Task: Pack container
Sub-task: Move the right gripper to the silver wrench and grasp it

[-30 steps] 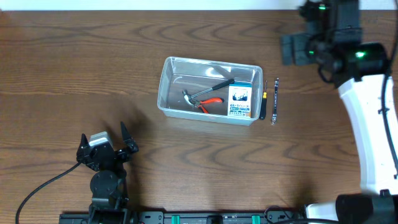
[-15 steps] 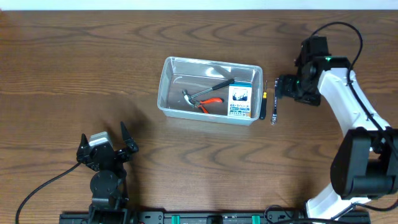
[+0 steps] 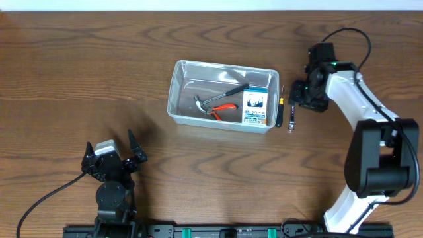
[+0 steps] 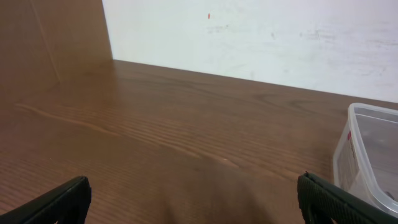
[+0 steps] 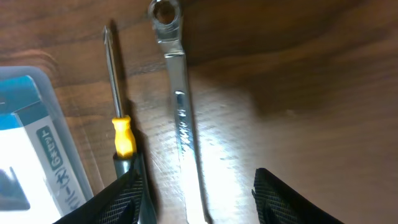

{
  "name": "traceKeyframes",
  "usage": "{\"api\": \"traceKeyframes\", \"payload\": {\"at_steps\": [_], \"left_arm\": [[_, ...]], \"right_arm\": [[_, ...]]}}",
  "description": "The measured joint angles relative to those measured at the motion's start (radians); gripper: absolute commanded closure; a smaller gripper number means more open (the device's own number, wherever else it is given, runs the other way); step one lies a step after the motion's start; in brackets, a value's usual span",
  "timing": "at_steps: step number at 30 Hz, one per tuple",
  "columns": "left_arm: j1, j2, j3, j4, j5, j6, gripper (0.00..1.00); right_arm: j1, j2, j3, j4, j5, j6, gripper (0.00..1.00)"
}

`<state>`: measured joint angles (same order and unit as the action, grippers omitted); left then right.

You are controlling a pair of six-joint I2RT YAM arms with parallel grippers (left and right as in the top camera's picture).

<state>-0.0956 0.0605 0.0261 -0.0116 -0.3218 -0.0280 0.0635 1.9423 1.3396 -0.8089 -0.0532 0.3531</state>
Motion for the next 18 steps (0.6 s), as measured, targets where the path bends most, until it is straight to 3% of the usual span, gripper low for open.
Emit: {"api": "traceKeyframes", "payload": {"at_steps": [4,7,13,18], "left_arm": [[0.0,0.0,0.0,0.0,0.0,0.0,0.02],[0.0,0.0,0.0,0.0,0.0,0.0,0.02],[0.0,0.0,0.0,0.0,0.0,0.0,0.02],[0.0,0.0,0.0,0.0,0.0,0.0,0.02]], "right_arm": [[0.015,0.051,0.0,0.014,0.0,0.006,0.62],[0.016,0.084,0.001,0.018,-0.001,0.02,0.66],[0.016,0.086,0.001,0.022,0.001,0.03,0.87],[0.016,0.086,0.001,0.023,0.001,0.03,0.87]]}}
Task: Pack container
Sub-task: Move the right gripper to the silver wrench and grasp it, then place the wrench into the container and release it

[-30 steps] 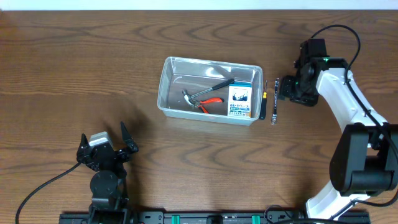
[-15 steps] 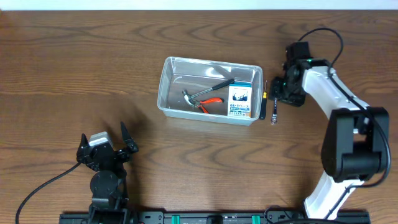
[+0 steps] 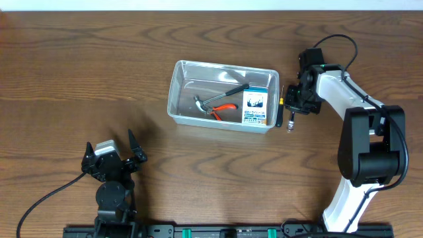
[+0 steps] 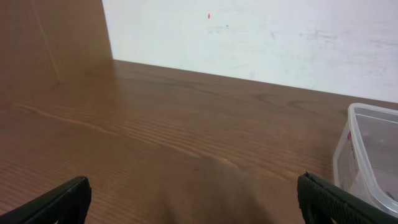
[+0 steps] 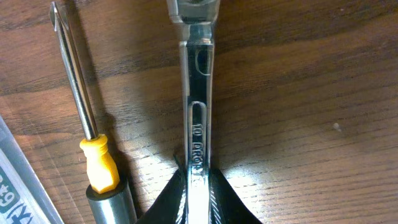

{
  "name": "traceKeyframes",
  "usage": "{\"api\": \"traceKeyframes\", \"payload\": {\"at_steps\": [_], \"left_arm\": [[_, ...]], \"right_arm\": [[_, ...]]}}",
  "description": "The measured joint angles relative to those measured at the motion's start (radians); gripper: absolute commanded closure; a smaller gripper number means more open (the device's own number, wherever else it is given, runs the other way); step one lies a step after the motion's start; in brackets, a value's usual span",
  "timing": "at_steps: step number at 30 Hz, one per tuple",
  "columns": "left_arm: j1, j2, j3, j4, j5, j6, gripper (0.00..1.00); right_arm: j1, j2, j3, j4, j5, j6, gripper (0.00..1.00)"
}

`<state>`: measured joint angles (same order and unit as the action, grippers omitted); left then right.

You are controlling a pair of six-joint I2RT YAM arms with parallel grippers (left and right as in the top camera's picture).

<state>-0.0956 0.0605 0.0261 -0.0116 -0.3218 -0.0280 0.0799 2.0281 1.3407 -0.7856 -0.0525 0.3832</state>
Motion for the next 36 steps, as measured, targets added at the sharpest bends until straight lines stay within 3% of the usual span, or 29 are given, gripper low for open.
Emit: {"api": "traceKeyframes", "payload": {"at_steps": [2,5,12,17,22,26,31,36], "left_arm": [[0.0,0.0,0.0,0.0,0.0,0.0,0.02],[0.0,0.0,0.0,0.0,0.0,0.0,0.02],[0.0,0.0,0.0,0.0,0.0,0.0,0.02],[0.0,0.0,0.0,0.0,0.0,0.0,0.02],[0.0,0.0,0.0,0.0,0.0,0.0,0.02],[0.0,0.0,0.0,0.0,0.0,0.0,0.02],[0.0,0.0,0.0,0.0,0.0,0.0,0.02],[0.0,0.0,0.0,0.0,0.0,0.0,0.02]], "right_arm": [[0.0,0.0,0.0,0.004,0.0,0.0,0.87],[-0.002,0.0,0.001,0.008,0.0,-0.001,0.99],[-0.035,-0.02,0.097,-0.108,0.0,-0.014,0.99],[-0.019,-0.191,0.242,-0.127,-0.039,-0.102,0.99],[0.185,-0.412,0.334,-0.046,-0.078,-0.332,0.99],[0.395,-0.454,0.347,-0.021,-0.123,-0.605,0.99],[0.495,-0.317,0.32,0.004,-0.13,-0.981,0.99],[0.49,-0.116,0.301,0.103,-0.1,-1.212,0.99]]}}
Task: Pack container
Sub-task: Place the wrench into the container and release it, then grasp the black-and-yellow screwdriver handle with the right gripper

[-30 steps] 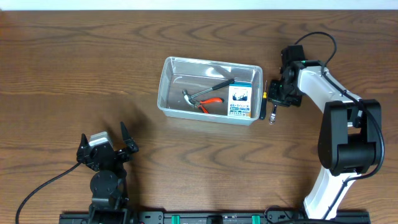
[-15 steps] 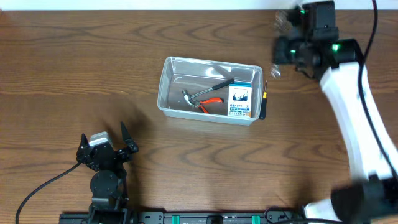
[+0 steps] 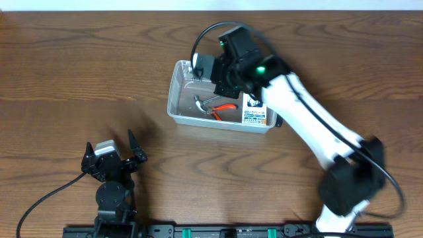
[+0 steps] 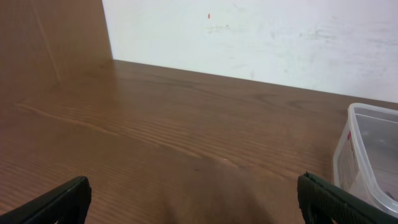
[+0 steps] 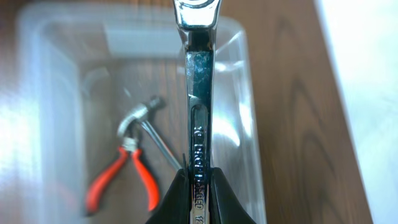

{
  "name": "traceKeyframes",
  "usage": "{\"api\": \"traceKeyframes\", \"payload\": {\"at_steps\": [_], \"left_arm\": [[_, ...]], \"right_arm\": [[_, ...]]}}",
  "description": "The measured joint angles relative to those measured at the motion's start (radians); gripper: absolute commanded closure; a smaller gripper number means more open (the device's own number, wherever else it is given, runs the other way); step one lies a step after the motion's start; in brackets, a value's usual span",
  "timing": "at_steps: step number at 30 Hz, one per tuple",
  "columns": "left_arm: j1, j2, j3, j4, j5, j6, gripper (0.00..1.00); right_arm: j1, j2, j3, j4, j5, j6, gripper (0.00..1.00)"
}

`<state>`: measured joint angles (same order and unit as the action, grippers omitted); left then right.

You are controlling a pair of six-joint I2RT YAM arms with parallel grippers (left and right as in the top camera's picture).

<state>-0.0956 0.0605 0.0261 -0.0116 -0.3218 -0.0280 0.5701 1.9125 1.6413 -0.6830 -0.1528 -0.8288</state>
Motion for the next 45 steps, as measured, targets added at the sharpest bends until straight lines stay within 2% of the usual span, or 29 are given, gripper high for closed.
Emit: {"api": "traceKeyframes", "payload": {"at_steps": [7,10,11,12,13,16,19,23,28,32,35,38,39,45], "left_arm": [[0.0,0.0,0.0,0.0,0.0,0.0,0.02],[0.0,0.0,0.0,0.0,0.0,0.0,0.02],[0.0,0.0,0.0,0.0,0.0,0.0,0.02],[0.0,0.0,0.0,0.0,0.0,0.0,0.02],[0.0,0.0,0.0,0.0,0.0,0.0,0.02],[0.0,0.0,0.0,0.0,0.0,0.0,0.02],[0.0,0.0,0.0,0.0,0.0,0.0,0.02],[0.0,0.0,0.0,0.0,0.0,0.0,0.02],[0.0,0.0,0.0,0.0,0.0,0.0,0.02],[0.0,0.0,0.0,0.0,0.0,0.0,0.02],[0.0,0.0,0.0,0.0,0.0,0.0,0.02],[0.0,0.0,0.0,0.0,0.0,0.0,0.02],[0.0,0.0,0.0,0.0,0.0,0.0,0.02],[0.0,0.0,0.0,0.0,0.0,0.0,0.02]], "right_arm": [[-0.017,0.193,-0.003,0.133,0.021,-0.203,0.98],[-0.018,0.235,-0.003,0.181,0.023,-0.237,0.9],[-0.018,0.244,-0.004,0.191,0.023,-0.248,0.83],[-0.018,0.248,-0.004,0.196,0.024,-0.25,0.69],[-0.018,0.252,-0.005,0.205,0.024,-0.251,0.59],[-0.018,0.253,-0.005,0.238,0.038,-0.215,0.51],[-0.018,0.252,-0.001,0.231,0.078,-0.106,0.41],[-0.017,0.201,0.014,0.098,0.148,0.096,0.44],[-0.048,-0.016,0.034,-0.038,0.174,0.378,0.37],[-0.176,-0.222,0.082,-0.168,0.178,0.632,0.31],[-0.32,-0.299,0.101,-0.28,0.195,0.811,0.34],[-0.414,-0.289,0.077,-0.369,0.205,0.966,0.34],[-0.433,-0.274,0.056,-0.381,0.206,1.011,0.3],[-0.46,-0.179,-0.163,-0.32,0.201,1.202,0.3]]}}
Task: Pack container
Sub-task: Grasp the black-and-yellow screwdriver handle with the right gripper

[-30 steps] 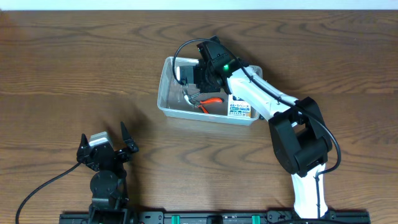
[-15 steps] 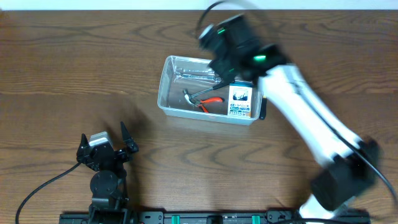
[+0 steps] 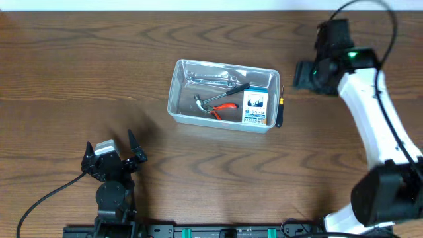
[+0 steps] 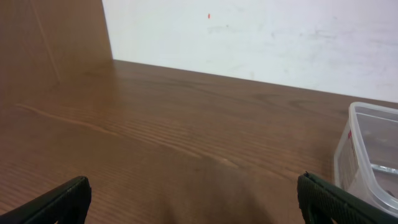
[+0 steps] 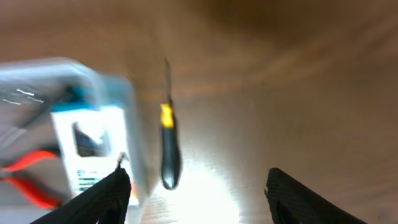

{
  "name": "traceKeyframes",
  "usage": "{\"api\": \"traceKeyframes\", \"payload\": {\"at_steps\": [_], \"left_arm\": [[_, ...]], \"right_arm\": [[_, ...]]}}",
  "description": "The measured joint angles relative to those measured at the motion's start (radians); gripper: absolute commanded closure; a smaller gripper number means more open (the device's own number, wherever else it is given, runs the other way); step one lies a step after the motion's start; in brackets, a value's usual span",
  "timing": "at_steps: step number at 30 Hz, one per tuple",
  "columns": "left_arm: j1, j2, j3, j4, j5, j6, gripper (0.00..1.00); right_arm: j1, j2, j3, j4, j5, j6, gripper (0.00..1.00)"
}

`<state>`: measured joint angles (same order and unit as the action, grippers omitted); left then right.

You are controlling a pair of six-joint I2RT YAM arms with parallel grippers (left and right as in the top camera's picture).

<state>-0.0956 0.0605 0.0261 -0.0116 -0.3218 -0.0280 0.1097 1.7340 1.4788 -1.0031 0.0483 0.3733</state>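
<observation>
The clear plastic container (image 3: pixel 176 92) sits mid-table. It holds a silver wrench (image 3: pixel 211 79) along its far wall, a hammer (image 3: pixel 228 91), red-handled pliers (image 3: pixel 221 110) and a blue-and-white card (image 3: pixel 255 108). A screwdriver with a yellow collar (image 3: pixel 279 112) (image 5: pixel 168 146) lies on the table against the container's right wall. My right gripper (image 3: pixel 306 75) (image 5: pixel 199 199) is open and empty, to the right of the container and beyond the screwdriver; its view is blurred. Near the front left edge, my left gripper (image 3: pixel 112 158) (image 4: pixel 193 205) rests open and empty.
Brown wooden table (image 3: pixel 79 66) all round. A white wall (image 4: pixel 261 37) stands behind the table in the left wrist view. The container's corner (image 4: pixel 373 155) shows at that view's right edge.
The wrench has gone from my right gripper into the container, along its far wall. The right gripper is now open and stands right of the container instead of over it. The left arm is unchanged.
My right gripper stood open over the wrench lying beside the screwdriver, right of the container. Then it was shut on the wrench on the table. Then it held the wrench over the container. Now the wrench lies inside and the gripper is open, back at the right.
</observation>
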Motion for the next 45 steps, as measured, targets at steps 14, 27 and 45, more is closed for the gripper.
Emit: {"api": "traceKeyframes", "payload": {"at_steps": [14,27,45], "left_arm": [[0.0,0.0,0.0,0.0,0.0,0.0,0.02],[0.0,0.0,0.0,0.0,0.0,0.0,0.02],[0.0,0.0,0.0,0.0,0.0,0.0,0.02]], "right_arm": [[0.0,0.082,-0.283,0.233,-0.105,0.11,0.44],[0.062,0.18,-0.292,0.338,-0.122,0.116,0.52],[0.007,0.19,-0.286,0.315,-0.132,0.082,0.94]]}}
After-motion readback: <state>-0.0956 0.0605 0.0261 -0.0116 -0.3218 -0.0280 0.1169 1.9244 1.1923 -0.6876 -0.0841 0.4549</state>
